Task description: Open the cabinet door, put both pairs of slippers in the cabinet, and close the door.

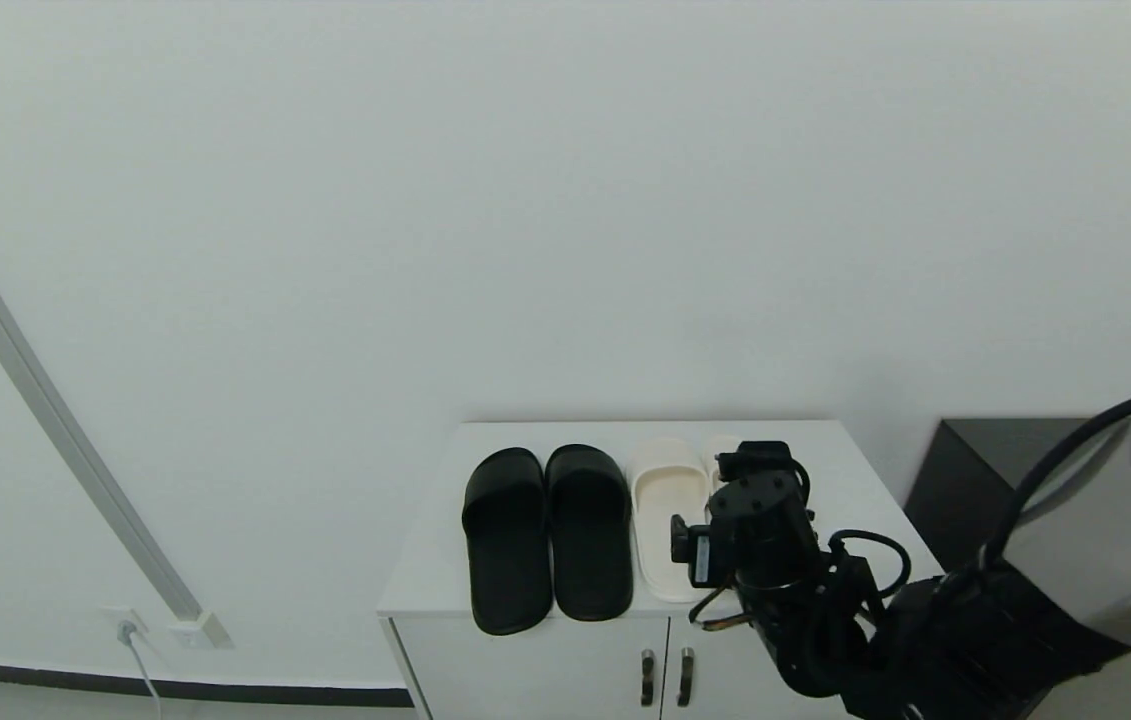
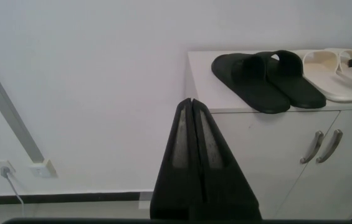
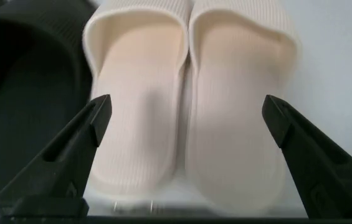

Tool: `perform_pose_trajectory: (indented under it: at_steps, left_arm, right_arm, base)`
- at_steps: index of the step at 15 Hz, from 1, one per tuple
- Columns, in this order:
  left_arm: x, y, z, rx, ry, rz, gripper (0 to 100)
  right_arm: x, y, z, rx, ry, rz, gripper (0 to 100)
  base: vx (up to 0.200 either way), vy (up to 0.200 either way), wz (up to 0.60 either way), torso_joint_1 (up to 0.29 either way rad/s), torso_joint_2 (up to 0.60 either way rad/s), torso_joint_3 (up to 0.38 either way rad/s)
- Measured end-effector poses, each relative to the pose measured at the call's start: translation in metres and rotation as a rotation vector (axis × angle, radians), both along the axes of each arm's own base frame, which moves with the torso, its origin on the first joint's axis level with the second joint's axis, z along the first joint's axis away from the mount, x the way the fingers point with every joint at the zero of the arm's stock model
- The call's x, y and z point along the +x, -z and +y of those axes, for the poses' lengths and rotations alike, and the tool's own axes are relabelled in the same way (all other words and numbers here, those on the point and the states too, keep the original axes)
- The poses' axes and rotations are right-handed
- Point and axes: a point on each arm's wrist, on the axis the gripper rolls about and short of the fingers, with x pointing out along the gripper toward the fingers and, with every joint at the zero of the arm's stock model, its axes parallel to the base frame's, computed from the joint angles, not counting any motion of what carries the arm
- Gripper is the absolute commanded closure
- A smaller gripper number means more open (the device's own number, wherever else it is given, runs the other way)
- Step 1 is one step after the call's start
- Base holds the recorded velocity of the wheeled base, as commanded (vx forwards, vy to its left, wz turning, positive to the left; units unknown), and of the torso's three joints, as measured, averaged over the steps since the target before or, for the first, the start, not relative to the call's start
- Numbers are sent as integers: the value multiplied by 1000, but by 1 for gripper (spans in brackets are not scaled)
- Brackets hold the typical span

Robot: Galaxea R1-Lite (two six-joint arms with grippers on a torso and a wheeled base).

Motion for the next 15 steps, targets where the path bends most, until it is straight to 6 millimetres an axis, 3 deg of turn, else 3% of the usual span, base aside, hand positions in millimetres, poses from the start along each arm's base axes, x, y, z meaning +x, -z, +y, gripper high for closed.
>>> perform_pose_trajectory:
  at_steps: [5,11,12,15]
  left_arm:
    - [0,0,0,0,0,0,100]
    - [0,0,0,-1,-1,0,100]
    - [0,0,0,-1,-1,0,100]
    - [0,0,0,-1,-1,0,100]
  right_arm:
    - [51,25,9,-27,52,-37,0]
    - [89,35,15,-20,89,-78,0]
    - [92,38,15,-26,90,-77,100]
    - [96,42,16,-36,83,-95,100]
  base:
    - [0,0,0,0,0,0]
    - [0,0,0,0,0,0]
    - [0,0,0,0,0,0]
    - [0,0,0,0,0,0]
